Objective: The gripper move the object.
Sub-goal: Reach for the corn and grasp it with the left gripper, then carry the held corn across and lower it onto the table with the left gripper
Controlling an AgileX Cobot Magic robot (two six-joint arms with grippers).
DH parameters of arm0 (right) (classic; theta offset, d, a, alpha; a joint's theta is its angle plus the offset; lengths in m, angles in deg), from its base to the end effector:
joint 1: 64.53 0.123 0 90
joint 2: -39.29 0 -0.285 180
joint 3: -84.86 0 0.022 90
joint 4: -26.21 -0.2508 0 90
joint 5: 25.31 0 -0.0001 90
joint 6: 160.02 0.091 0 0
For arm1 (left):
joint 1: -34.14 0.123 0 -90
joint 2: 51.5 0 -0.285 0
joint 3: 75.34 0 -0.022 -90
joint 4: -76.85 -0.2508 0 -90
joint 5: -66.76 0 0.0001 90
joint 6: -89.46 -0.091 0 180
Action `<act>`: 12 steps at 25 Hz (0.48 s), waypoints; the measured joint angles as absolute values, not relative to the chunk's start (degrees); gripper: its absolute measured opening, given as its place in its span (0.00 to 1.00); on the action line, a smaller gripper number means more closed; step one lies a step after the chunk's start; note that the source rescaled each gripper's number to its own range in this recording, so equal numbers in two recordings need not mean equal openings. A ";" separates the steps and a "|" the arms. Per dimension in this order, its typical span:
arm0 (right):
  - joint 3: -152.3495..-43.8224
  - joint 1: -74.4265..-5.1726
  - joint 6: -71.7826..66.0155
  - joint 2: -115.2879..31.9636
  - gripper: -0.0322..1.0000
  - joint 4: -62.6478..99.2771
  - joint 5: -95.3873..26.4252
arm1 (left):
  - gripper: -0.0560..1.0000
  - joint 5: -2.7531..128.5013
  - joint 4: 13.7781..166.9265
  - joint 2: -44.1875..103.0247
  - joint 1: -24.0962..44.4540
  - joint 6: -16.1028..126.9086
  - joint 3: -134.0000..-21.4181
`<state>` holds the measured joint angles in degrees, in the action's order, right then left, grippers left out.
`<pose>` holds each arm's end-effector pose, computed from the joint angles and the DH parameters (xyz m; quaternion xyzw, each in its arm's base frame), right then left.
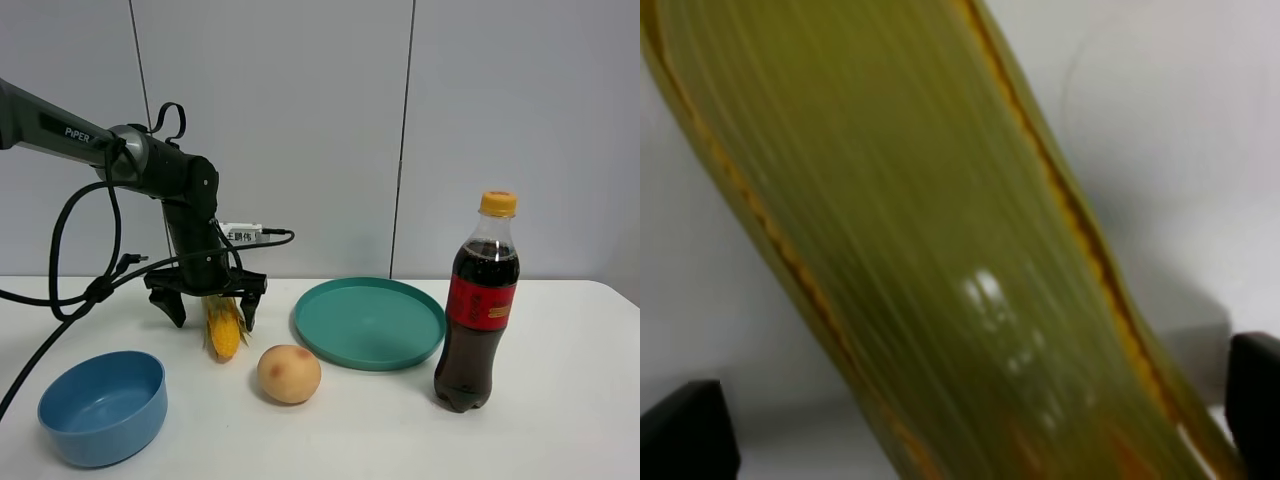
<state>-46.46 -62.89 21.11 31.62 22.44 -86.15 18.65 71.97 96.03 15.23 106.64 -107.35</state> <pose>-0.0052 0.0051 0.2768 -0.0051 0.8530 0.0454 0.5199 0.4767 -0.1572 0.1007 0.0386 0.9884 -0.0104 0.1462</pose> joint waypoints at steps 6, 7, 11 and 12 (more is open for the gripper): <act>-46.46 -62.89 21.11 31.62 1.00 22.44 -86.15 | 0.15 18.59 72.58 96.03 15.23 103.10 -107.35; -46.46 -62.89 21.11 31.62 1.00 22.44 -86.15 | 0.05 18.59 72.71 96.03 15.23 102.71 -107.35; -46.46 -62.89 21.11 31.62 1.00 22.44 -86.15 | 0.06 18.32 72.98 95.60 15.08 102.47 -107.47; -46.46 -62.89 21.11 31.62 1.00 22.44 -86.15 | 0.06 18.03 72.91 94.95 14.92 102.24 -107.47</act>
<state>-46.46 -62.89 21.11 31.62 22.44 -86.15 18.03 72.91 94.95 14.92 102.24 -107.47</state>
